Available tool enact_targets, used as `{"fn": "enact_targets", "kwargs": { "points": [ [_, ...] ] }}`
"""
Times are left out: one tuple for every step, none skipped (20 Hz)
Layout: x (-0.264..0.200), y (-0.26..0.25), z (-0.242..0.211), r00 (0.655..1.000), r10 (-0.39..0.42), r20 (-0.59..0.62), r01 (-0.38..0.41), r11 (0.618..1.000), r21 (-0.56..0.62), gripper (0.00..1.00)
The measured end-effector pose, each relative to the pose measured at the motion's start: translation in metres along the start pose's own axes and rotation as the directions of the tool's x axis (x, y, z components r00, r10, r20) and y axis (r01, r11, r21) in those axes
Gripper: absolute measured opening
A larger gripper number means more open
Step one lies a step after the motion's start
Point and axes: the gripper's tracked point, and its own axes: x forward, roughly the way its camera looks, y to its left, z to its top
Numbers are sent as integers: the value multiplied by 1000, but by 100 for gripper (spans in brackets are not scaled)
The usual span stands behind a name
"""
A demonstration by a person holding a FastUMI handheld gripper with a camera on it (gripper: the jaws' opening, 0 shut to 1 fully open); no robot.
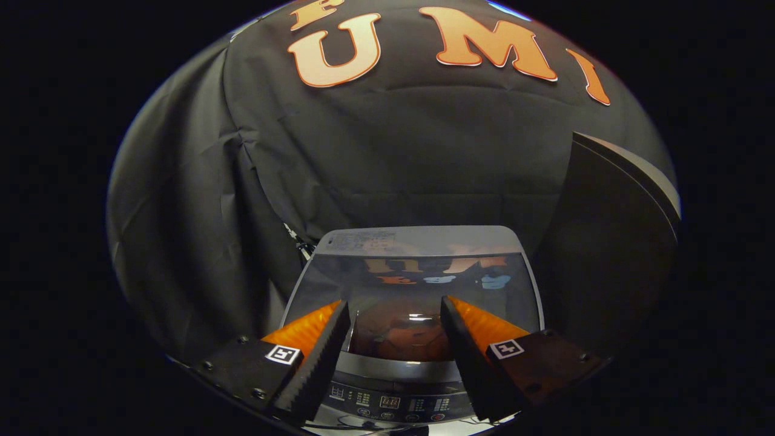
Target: Put the clothes into the washing machine and then close the washing machine lid.
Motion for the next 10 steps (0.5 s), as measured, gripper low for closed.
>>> {"fn": "enact_targets", "kwargs": {
  "points": [
    [-1,0,1,1000,-3,3,3,1000,0,98],
    [-3,0,3,1000,-6,10,6,1000,-1,98],
    [-1,0,5,1000,-7,18,7,1000,1,98],
    [-4,1,11,1000,-2,31,2,1000,7,98],
    [-8,3,17,999,5,48,-6,1000,11,98],
    [-15,5,26,998,12,64,-12,1000,10,98],
    [-27,7,37,996,14,84,-14,1000,7,98],
    [-38,8,48,994,17,108,-17,1000,3,98],
    [-51,8,59,990,21,136,-21,1000,2,98],
    [-65,8,71,986,23,163,-23,1000,-1,98]
  ]
}}
